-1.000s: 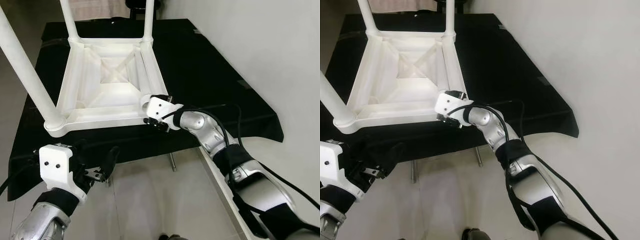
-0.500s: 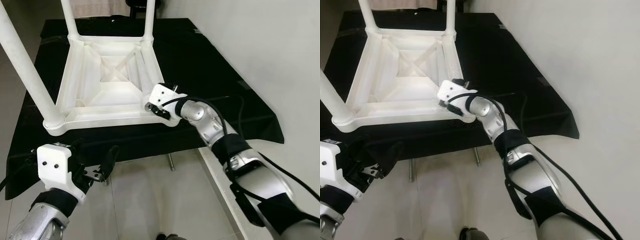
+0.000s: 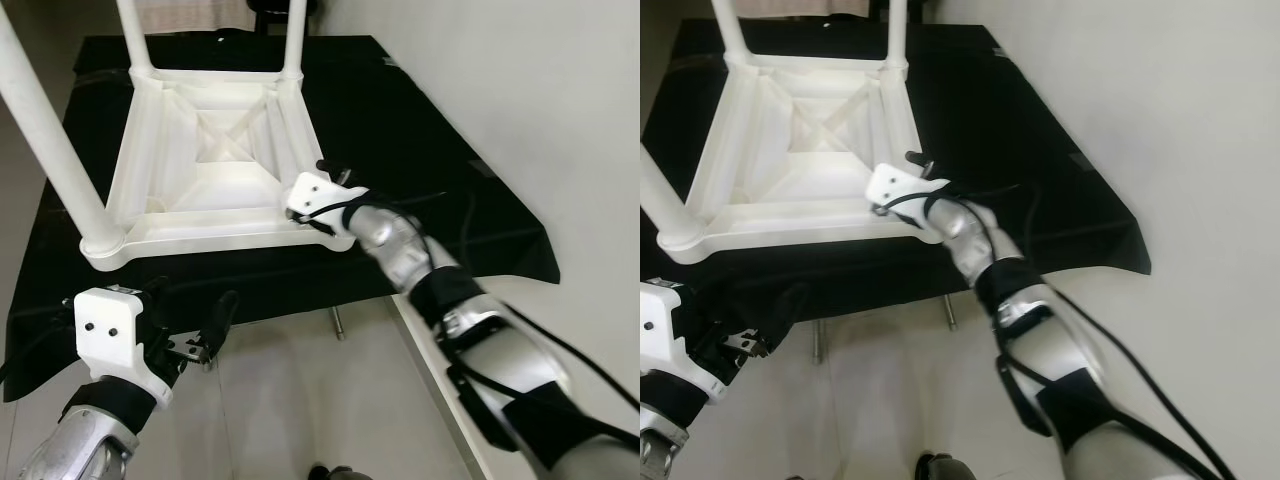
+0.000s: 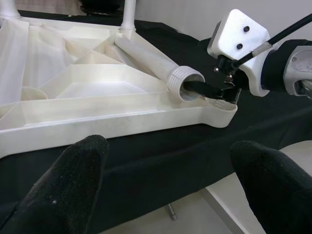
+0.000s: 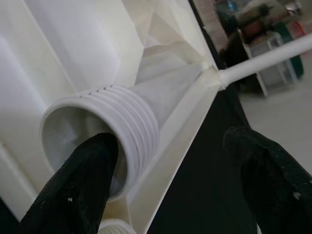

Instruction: Building children table

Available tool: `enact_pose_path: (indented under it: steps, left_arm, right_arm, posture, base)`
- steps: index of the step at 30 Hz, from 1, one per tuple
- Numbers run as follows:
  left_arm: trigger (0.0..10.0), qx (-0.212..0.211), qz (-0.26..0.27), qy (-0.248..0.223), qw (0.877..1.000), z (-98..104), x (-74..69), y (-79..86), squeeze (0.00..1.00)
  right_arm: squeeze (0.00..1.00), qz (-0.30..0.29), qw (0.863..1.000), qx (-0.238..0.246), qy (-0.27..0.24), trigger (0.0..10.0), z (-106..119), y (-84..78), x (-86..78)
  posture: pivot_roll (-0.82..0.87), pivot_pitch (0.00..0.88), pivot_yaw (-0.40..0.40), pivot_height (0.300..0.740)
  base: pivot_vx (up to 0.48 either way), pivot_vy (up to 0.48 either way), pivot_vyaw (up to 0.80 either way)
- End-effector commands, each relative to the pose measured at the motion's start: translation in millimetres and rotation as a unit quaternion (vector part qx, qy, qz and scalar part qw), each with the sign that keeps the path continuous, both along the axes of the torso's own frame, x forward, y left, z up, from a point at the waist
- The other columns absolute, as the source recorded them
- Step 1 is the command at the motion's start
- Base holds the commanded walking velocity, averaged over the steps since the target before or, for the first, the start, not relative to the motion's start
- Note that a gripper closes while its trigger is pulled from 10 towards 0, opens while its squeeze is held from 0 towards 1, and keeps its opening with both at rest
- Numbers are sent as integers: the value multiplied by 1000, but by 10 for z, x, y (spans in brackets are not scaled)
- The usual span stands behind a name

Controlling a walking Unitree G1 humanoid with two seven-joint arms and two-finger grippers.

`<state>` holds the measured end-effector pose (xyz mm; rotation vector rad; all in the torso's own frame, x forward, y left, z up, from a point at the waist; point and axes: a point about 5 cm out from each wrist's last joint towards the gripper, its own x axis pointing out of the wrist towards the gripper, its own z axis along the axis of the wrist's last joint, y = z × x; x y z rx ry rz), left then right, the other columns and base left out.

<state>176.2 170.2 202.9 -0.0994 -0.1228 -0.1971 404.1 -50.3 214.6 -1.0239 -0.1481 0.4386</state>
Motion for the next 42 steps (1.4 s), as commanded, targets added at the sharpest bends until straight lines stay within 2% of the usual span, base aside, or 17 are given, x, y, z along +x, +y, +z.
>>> enact_pose_path:
  steps: [1, 8, 9, 12, 13, 21, 31, 36, 42]
  left_arm:
    - [10000, -5, -5, 8, 1000, -14, -22, -27, 0]
    - [10000, -8, -6, 8, 1000, -1, -42, -46, 0]
    - [10000, -9, -7, 9, 1000, 3, -56, -56, 0]
    - [10000, -9, -7, 9, 1000, 3, -56, -56, 0]
    - [10000, -10, -8, 10, 1000, 7, -69, -65, 0]
    - [10000, -13, -10, 11, 1000, 20, -97, -94, 0]
    - [10000, -14, -10, 11, 1000, 25, -95, -102, 0]
    - [10000, -13, -8, 12, 1000, 31, -92, -93, 0]
    - [10000, -13, -6, 11, 1000, 32, -86, -92, 0]
  right_arm:
    - [0, -27, 1000, 7, -12, 10000, 41, -43, 36]
    - [0, -29, 999, 14, -16, 10000, 39, 43, 29]
    - [0, -31, 999, 22, -22, 1020, 58, 75, 28]
    - [0, -31, 999, 22, -22, 1020, 58, 75, 28]
    - [0, -34, 998, 31, -35, 0, 92, 104, 29]
    - [0, -40, 996, 56, -64, 0, 156, 153, 25]
    - [0, -47, 993, 69, -82, 0, 218, 117, 41]
    - [0, -51, 988, 95, -113, 0, 369, 31, 71]
    - [0, -52, 986, 105, -122, 0, 429, -26, 85]
  posture:
    - [-63, 186, -140, 740]
    - [-52, 197, -142, 740]
    - [-46, 206, -142, 740]
    - [-46, 206, -142, 740]
    - [-43, 209, -143, 740]
    - [-37, 217, -147, 740]
    - [-38, 217, -144, 740]
    - [-28, 212, -135, 740]
    - [-33, 209, -137, 740]
  base:
    - [0, 0, 0]
    - [0, 0, 0]
    - [0, 0, 0]
    - [0, 0, 0]
    - [0, 0, 0]
    - [0, 0, 0]
    - [0, 0, 0]
    - [0, 0, 0]
    - [0, 0, 0]
